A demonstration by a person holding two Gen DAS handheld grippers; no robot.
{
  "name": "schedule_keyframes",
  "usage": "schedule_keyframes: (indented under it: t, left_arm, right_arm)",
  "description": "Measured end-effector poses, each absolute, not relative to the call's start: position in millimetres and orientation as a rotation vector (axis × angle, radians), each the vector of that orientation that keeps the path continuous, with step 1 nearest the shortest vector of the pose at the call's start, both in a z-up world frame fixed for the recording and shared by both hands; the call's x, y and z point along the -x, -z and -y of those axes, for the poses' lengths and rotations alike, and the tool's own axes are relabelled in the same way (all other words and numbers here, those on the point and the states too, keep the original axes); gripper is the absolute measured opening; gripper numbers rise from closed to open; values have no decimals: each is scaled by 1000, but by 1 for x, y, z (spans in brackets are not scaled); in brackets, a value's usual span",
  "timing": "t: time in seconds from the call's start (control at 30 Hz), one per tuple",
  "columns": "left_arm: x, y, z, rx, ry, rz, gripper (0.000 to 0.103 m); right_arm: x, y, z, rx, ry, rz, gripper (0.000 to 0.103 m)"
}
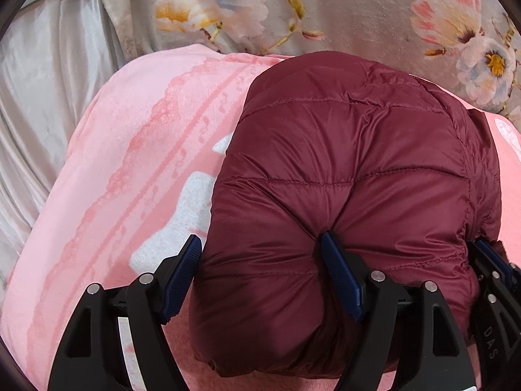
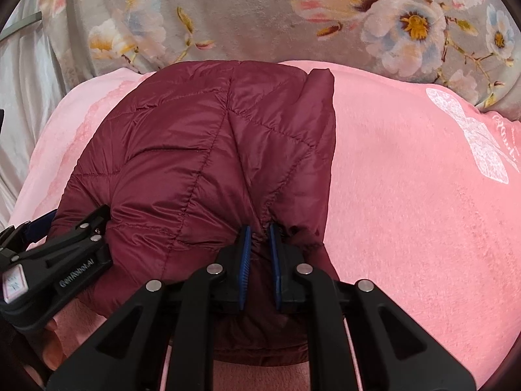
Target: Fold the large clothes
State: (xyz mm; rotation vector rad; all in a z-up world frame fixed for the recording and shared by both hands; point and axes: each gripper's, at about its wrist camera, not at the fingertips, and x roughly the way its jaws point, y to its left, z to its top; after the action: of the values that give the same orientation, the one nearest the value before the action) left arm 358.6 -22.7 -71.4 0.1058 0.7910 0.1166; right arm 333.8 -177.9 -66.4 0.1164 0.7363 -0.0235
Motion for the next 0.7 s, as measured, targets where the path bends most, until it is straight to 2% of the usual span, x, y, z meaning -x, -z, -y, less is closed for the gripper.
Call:
schedule_keyframes:
  t: [0.47, 0.7]
  left_arm:
    - [-355, 77, 23, -89, -115, -749, 75]
    - [-352, 74, 15, -52, -129, -737, 84]
  right_arm:
    - [-333, 67, 179, -116, 26, -735, 10]
    - [-329, 66, 185, -152, 9, -713, 11]
